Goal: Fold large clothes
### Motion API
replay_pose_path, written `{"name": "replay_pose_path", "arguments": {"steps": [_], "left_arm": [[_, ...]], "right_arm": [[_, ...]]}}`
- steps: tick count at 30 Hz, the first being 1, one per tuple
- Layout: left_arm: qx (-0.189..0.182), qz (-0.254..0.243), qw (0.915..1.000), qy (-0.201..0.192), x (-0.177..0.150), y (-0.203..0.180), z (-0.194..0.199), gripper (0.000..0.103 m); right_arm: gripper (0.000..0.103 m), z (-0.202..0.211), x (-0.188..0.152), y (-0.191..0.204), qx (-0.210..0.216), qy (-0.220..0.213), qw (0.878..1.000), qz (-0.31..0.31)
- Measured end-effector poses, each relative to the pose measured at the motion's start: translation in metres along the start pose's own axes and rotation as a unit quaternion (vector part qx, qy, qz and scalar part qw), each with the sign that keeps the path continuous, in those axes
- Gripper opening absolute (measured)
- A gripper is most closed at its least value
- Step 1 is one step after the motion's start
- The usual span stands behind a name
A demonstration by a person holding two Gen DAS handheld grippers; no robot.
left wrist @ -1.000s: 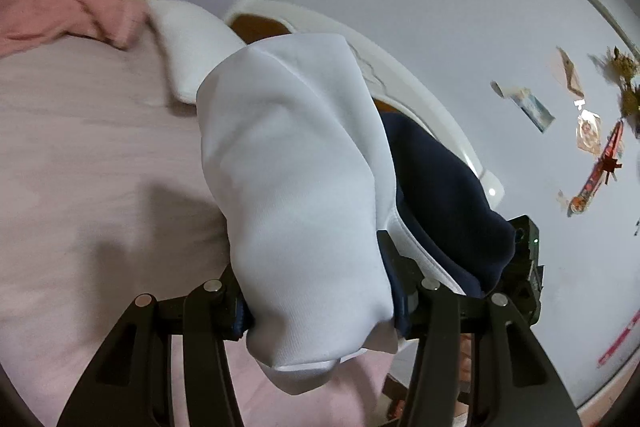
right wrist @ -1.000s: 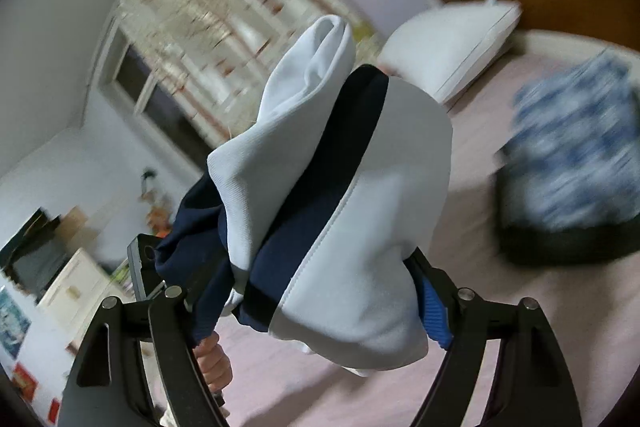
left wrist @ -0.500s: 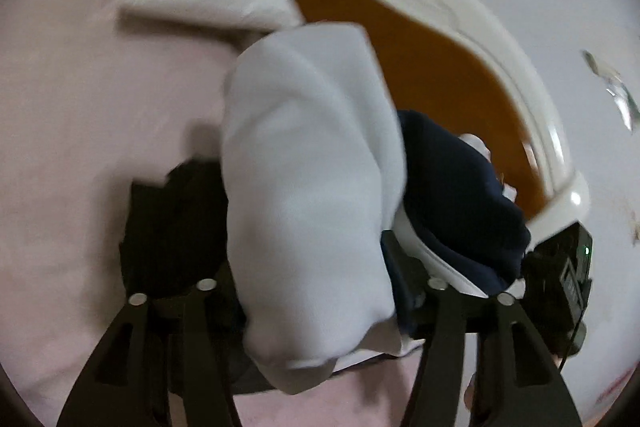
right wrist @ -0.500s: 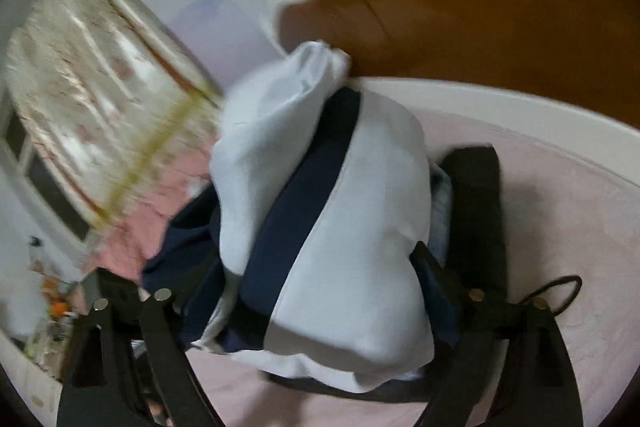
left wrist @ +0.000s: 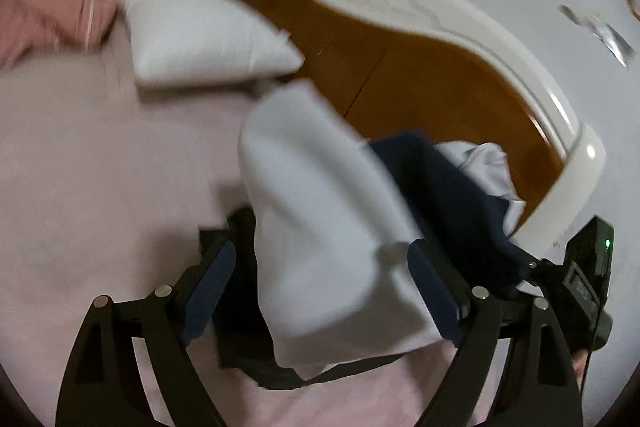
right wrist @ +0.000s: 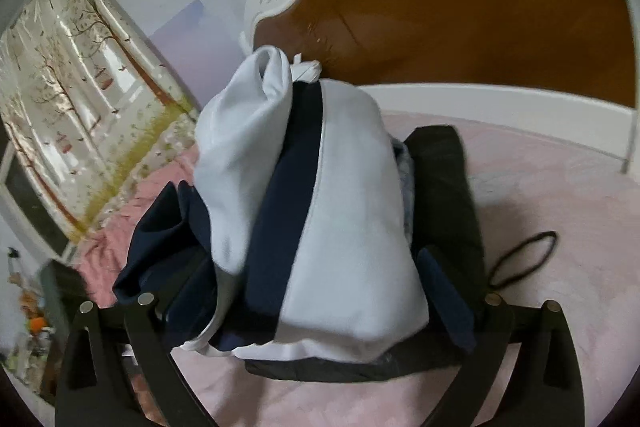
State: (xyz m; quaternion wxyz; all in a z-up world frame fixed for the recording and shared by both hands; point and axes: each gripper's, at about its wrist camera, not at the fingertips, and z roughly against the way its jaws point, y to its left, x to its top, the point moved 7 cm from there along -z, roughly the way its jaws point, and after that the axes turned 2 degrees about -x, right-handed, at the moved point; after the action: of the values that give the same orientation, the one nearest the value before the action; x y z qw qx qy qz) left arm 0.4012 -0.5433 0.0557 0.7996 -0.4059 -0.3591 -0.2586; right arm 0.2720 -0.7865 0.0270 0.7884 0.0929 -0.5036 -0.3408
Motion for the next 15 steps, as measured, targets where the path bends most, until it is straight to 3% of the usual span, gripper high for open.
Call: {"name": "replay_pose_path", "arguments": {"steps": [4,7,11,15], "left_arm": [[0.018,-0.037,0.9987,-0.03,0.006,-0.008,0.041,0.088],[0.038,-0.066,0.9956,-0.054,0.014,-0.016,0.061,0.102],[0.065,-0.1,0.9895,-0.081,0.025,-0.03,0.074,0.103],[0.069,-0.089,0.9904,-0.081,0.011,-0.018,0.098,0.103]], "right_arm": [[0.101,0.038,0.0,0.016,-0.055,-0.056,0.996,0.034],[0.103,0.071,0.004,0.029,-0.071,-0.103,0.992,0.032],[0.103,0.093,0.004,0.048,-0.08,-0.108,0.99,0.039],[0.103,0.107,-0.018,0.068,-0.095,-0.111,0.986,0.079]]}}
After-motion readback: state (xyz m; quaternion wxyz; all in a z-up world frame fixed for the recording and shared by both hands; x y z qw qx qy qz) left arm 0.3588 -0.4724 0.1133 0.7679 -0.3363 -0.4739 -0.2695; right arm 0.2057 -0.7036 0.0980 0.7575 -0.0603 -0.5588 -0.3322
